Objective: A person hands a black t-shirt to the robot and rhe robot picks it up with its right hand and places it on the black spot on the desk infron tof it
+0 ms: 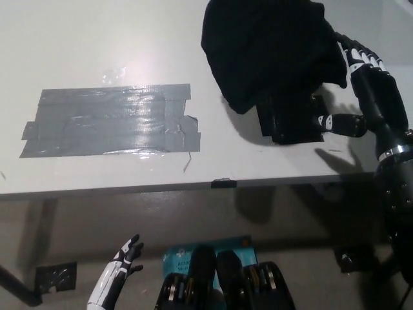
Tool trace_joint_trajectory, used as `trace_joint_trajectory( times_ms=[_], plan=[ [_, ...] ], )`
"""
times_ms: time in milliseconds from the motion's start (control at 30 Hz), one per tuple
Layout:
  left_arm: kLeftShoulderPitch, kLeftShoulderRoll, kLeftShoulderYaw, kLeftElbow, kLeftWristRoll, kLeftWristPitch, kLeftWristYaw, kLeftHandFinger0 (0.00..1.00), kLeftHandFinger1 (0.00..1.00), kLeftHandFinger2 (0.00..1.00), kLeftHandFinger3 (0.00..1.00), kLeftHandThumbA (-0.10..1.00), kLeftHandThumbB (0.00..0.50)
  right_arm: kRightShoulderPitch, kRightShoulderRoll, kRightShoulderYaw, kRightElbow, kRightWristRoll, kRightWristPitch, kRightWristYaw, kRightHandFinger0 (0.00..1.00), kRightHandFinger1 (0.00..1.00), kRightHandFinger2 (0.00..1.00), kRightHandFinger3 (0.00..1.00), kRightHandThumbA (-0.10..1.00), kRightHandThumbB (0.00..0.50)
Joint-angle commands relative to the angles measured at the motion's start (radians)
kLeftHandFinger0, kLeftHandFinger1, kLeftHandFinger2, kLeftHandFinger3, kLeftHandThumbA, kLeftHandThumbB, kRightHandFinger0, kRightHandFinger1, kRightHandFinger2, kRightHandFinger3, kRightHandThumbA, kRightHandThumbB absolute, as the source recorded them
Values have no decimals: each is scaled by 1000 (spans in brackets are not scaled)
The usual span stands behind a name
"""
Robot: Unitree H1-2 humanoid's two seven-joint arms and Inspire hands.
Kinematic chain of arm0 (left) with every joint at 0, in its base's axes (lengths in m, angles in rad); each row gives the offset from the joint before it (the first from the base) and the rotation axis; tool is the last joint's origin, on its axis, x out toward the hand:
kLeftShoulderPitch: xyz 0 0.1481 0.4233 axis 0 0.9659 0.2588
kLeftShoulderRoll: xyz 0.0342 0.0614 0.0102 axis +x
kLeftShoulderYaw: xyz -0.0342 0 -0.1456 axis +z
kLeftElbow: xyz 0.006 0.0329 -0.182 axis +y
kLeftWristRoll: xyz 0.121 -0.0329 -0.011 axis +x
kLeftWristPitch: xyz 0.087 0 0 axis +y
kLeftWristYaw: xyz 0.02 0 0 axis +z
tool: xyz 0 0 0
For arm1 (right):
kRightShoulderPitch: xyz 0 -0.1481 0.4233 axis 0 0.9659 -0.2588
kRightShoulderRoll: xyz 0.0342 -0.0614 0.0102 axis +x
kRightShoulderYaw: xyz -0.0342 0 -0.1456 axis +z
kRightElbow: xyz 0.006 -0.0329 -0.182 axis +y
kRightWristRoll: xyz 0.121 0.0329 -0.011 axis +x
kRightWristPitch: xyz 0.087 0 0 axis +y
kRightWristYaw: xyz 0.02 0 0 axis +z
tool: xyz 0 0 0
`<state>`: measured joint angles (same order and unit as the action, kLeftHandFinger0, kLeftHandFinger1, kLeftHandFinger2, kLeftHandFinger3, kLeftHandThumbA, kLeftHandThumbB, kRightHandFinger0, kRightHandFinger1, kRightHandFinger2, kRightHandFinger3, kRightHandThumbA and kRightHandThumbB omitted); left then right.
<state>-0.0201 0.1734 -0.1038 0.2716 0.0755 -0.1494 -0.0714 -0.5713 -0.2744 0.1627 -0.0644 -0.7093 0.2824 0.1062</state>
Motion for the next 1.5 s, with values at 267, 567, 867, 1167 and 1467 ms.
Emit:
trace_joint_trajectory(
  times_ms=[267, 567, 867, 1167, 1467],
  plan=[
    [-14, 7, 1, -17, 8, -33, -13, 884, 1000, 1000, 1000, 1000, 500, -72, 34, -21, -20, -15, -11, -65, 1000, 1000, 1000, 1000, 1000, 331],
    [-27, 13, 6, -34, 18, -28, -8, 869, 1000, 1000, 1000, 1000, 497, -122, 76, -26, -12, -6, -16, -92, 1000, 1000, 1000, 1000, 1000, 326],
    [-36, 20, 14, -51, -1, -8, -27, 906, 1000, 1000, 1000, 1000, 480, -222, 104, -29, 162, -61, -46, -259, 1000, 1000, 1000, 1000, 1000, 276],
    [-47, 27, 12, -63, 25, 5, -19, 884, 1000, 1000, 1000, 1000, 478, -338, 93, -3, 399, -48, -102, -355, 1000, 1000, 1000, 1000, 944, 286],
    [-40, 30, 1, -83, 43, 8, -23, 870, 1000, 1000, 1000, 1000, 494, -372, 105, -20, 567, -30, -266, -619, 2, 202, 501, 474, -100, 242]
  ],
)
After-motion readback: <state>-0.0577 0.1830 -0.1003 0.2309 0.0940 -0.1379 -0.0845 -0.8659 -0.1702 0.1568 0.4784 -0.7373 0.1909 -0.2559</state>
